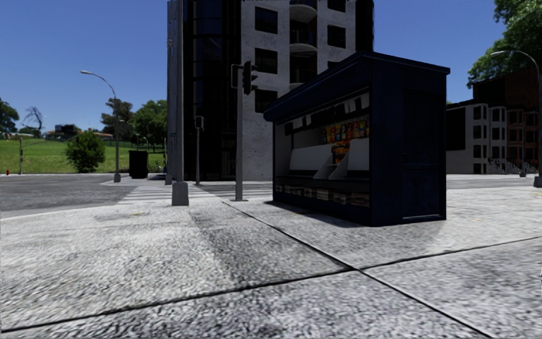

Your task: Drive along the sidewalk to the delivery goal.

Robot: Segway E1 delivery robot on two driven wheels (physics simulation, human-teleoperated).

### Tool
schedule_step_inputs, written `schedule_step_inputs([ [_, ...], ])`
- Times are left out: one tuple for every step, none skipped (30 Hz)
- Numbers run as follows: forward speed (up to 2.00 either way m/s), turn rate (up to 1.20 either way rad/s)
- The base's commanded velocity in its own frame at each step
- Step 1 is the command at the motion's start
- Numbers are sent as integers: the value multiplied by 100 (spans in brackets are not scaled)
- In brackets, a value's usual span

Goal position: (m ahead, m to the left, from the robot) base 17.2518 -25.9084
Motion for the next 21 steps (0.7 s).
schedule_step_inputs([
  [127, -47],
  [127, -48],
  [127, -49],
  [127, -50],
  [127, -50],
  [126, -51],
  [126, -51],
  [126, -51],
  [126, -51],
  [126, -51],
  [126, -51],
  [126, -51],
  [126, -52],
  [126, -52],
  [126, -52],
  [126, -53],
  [126, -53],
  [126, -53],
  [126, -53],
  [126, -54],
  [126, -56],
])
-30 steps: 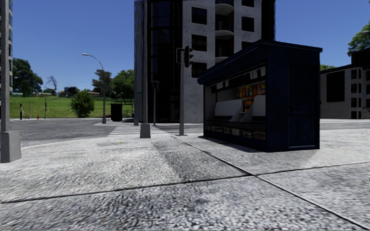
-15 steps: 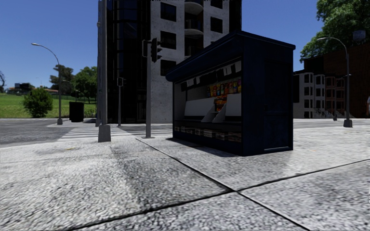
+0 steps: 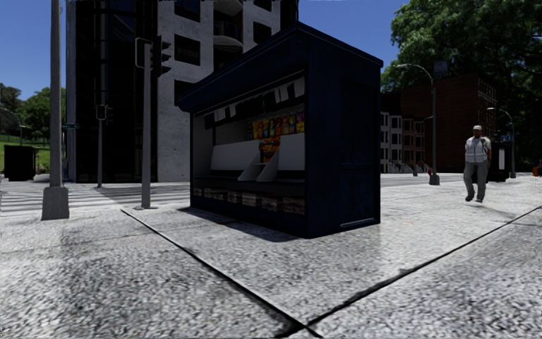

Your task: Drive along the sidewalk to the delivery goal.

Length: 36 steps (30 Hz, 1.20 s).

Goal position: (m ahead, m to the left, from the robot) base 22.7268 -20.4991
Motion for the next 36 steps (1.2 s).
schedule_step_inputs([
  [126, -57],
  [126, -57],
  [126, -58],
  [126, -59],
  [126, -59],
  [126, -59],
  [126, -60],
  [126, -60],
  [126, -60],
  [126, -60],
  [126, -60],
  [126, -61],
  [126, -61],
  [126, -61],
  [126, -63],
  [126, -63],
  [126, -64],
  [126, -64],
  [126, -65],
  [126, -65],
  [126, -65],
  [126, -65],
  [126, -65],
  [126, -65],
  [126, -65],
  [126, -66],
  [126, -66],
  [127, -66],
  [127, -66],
  [127, -66],
  [127, -66],
  [127, -66],
  [128, -66],
  [129, -66],
  [129, -66],
  [132, -66],
])
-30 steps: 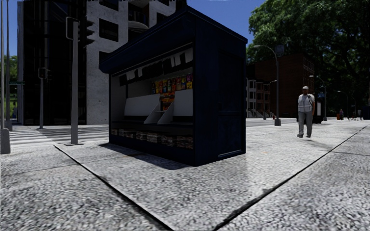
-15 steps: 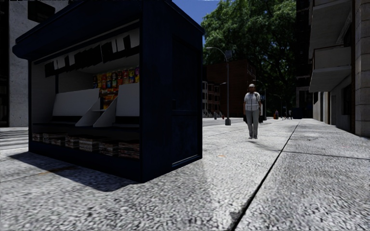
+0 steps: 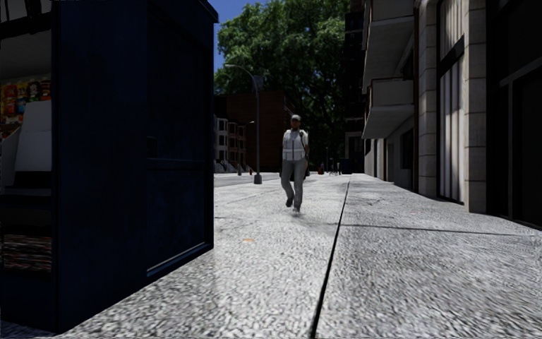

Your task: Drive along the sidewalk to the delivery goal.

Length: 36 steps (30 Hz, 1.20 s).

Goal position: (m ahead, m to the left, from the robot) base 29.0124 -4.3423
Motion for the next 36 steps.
schedule_step_inputs([
  [142, -66],
  [150, -66],
  [155, -66],
  [157, -66],
  [157, -66],
  [157, -66],
  [157, -66],
  [157, -66],
  [157, -66],
  [158, -66],
  [158, -66],
  [158, -66],
  [158, -66],
  [158, -66],
  [158, -66],
  [158, -66],
  [158, -66],
  [158, -66],
  [158, -66],
  [158, -66],
  [158, -66],
  [158, -66],
  [158, -64],
  [158, -59],
  [158, -46],
  [158, 0],
  [158, 0],
  [158, 0],
  [158, 0],
  [158, 0],
  [158, 0],
  [158, 0],
  [158, 0],
  [158, 0],
  [157, 0],
  [157, 0],
])
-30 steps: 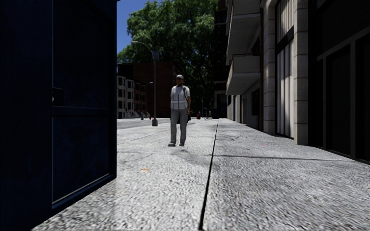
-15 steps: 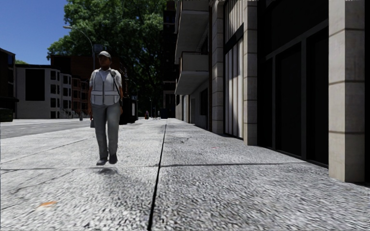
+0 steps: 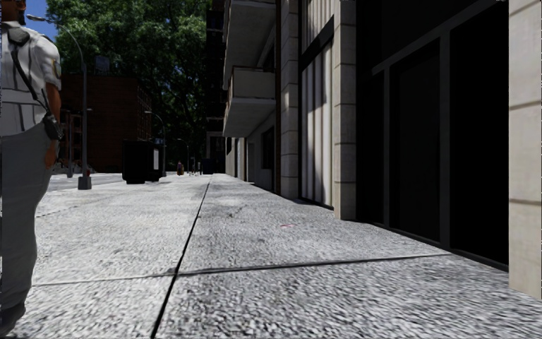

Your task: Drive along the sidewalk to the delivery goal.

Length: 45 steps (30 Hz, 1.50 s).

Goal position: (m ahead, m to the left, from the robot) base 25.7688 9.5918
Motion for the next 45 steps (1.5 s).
schedule_step_inputs([
  [157, 0],
  [157, 0],
  [157, 0],
  [157, 0],
  [157, 0],
  [157, 0],
  [157, 0],
  [157, 0],
  [157, 0],
  [157, 0],
  [157, 0],
  [157, 1],
  [157, 7],
  [157, 10],
  [157, 13],
  [157, 16],
  [157, 17],
  [157, 17],
  [157, 17],
  [157, 17],
  [157, 17],
  [157, 17],
  [157, 17],
  [157, 17],
  [157, 17],
  [157, 17],
  [157, 18],
  [157, 22],
  [157, 22],
  [157, 25],
  [157, 26],
  [157, 26],
  [157, 27],
  [157, 27],
  [157, 28],
  [157, 28],
  [157, 28],
  [158, 29],
  [161, 29],
  [161, 29],
  [165, 30],
  [167, 30],
  [172, 30],
  [173, 30],
  [174, 30],
])
